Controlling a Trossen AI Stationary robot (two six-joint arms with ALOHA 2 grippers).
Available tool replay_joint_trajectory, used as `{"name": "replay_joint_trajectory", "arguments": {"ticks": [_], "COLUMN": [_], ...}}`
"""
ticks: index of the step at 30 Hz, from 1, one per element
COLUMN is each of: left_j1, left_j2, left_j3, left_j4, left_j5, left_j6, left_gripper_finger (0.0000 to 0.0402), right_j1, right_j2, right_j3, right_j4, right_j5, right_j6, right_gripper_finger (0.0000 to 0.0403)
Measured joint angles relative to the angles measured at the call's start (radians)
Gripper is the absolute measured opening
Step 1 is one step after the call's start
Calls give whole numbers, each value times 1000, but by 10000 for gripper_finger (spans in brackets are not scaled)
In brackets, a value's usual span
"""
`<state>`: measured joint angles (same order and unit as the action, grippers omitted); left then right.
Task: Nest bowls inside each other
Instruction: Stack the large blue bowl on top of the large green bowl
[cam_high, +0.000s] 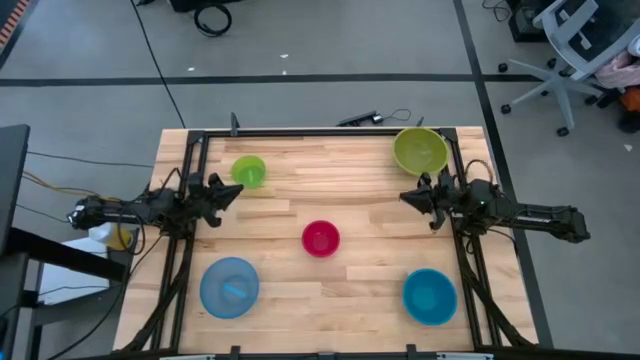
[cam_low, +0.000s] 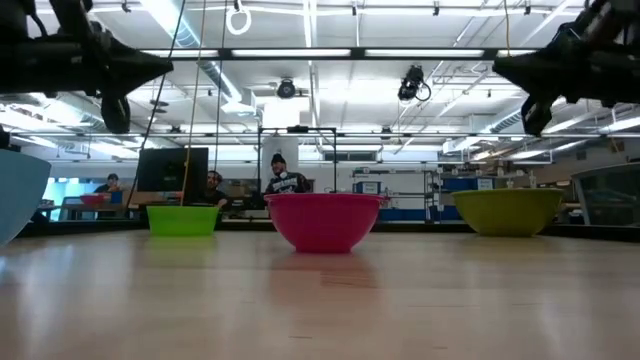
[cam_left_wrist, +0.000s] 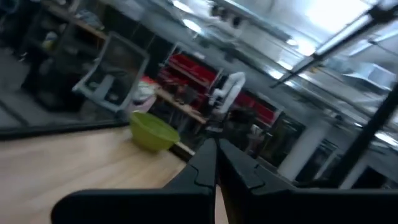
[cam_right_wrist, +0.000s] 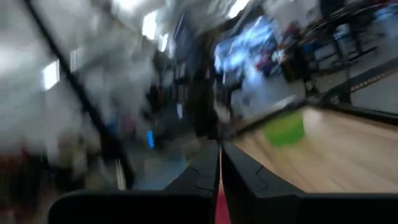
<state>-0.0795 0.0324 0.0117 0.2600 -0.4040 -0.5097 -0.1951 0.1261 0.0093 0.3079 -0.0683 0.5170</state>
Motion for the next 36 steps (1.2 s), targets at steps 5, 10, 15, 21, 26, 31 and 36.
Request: {"name": "replay_joint_trajectory", "arguments": {"ticks": [5, 10, 15, 21, 26, 31, 36], "left_j1": [-19, -69, -118, -232, -327, -387, -392], "left_j2": [144, 414, 679, 848, 910, 983, 1016], "left_j3": [129, 438, 704, 765, 766, 744, 657], "left_j4": [-167, -518, -971, -1199, -1215, -1296, -1222], "left_j5": [96, 134, 319, 512, 510, 441, 440], "left_j6": [44, 66, -105, -239, -262, -268, -284], "left_gripper_finger": [18, 4, 7, 59, 155, 237, 248], "right_j1": [-3, -9, -8, -6, 32, 80, 110], "right_j2": [0, 6, 35, 144, 269, 426, 586], "right_j3": [0, 0, 1, 1, 6, 76, 181], "right_j4": [114, 157, 126, -11, -9, -34, -30], "right_j5": [296, 435, 366, 205, 120, 118, 181], "right_j6": [156, 133, 273, 327, 330, 326, 318], "right_gripper_finger": [27, 27, 27, 42, 96, 157, 182]}}
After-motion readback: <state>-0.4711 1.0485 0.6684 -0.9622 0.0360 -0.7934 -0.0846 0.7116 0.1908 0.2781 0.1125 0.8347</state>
